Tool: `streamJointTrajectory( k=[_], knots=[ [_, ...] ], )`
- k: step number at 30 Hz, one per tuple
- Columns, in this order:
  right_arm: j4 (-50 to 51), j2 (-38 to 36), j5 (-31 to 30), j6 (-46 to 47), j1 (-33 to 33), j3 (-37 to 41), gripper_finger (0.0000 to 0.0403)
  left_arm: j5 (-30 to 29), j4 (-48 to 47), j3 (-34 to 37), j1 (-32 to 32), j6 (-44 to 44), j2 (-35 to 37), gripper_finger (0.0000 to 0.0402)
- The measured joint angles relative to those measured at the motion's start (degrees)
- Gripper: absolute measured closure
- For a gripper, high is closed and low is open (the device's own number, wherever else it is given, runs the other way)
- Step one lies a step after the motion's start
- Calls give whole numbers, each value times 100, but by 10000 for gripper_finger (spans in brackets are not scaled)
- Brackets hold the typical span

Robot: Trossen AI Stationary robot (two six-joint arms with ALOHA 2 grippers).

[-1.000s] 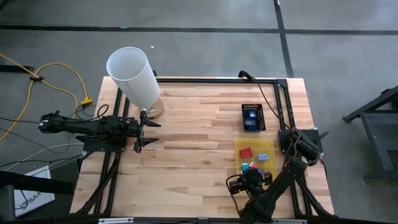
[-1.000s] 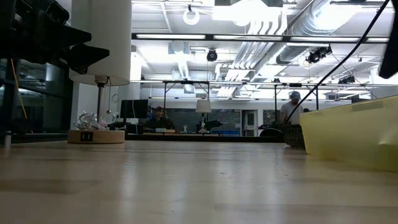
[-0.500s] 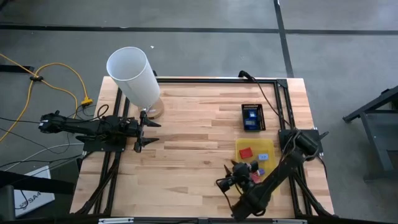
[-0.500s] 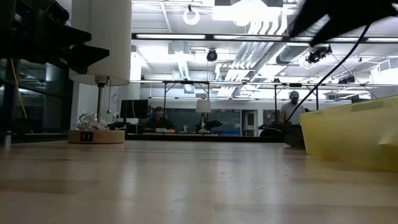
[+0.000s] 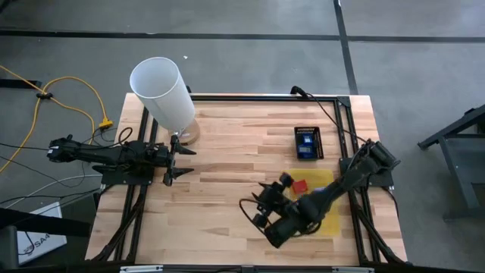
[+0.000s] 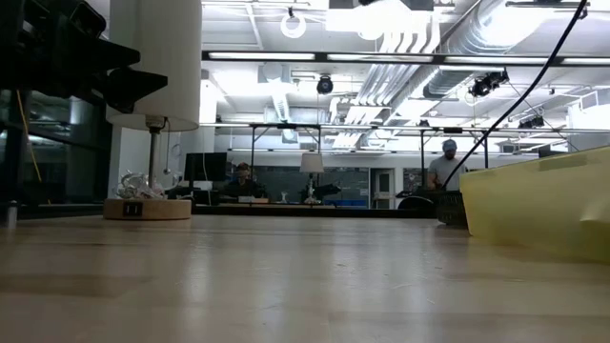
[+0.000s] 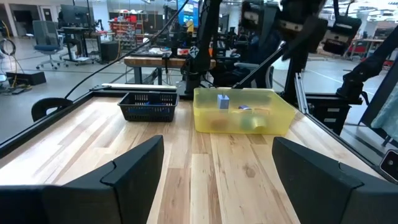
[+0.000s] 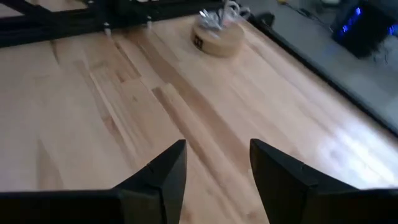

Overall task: Pick & Place Office items
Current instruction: Return to Home Position

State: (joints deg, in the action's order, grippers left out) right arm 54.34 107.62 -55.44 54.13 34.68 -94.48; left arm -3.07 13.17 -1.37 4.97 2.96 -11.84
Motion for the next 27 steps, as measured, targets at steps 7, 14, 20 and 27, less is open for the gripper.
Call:
streamJointTrajectory(
  k=[7,14,20,27],
  knots=[
    [-989,-391,548,-1988,-581,-4,240,0,0,2,0,0,-2,109],
    [-2170,-532,2384,-3900,-1198,-3,240,-1,1,0,-2,0,-1,109],
    [-2775,-530,4045,-4636,-1701,-7,240,-2,2,0,-2,0,-2,109],
    [-2849,-530,4920,-4521,-2285,-7,240,-1,0,1,-2,0,0,109]
  ],
)
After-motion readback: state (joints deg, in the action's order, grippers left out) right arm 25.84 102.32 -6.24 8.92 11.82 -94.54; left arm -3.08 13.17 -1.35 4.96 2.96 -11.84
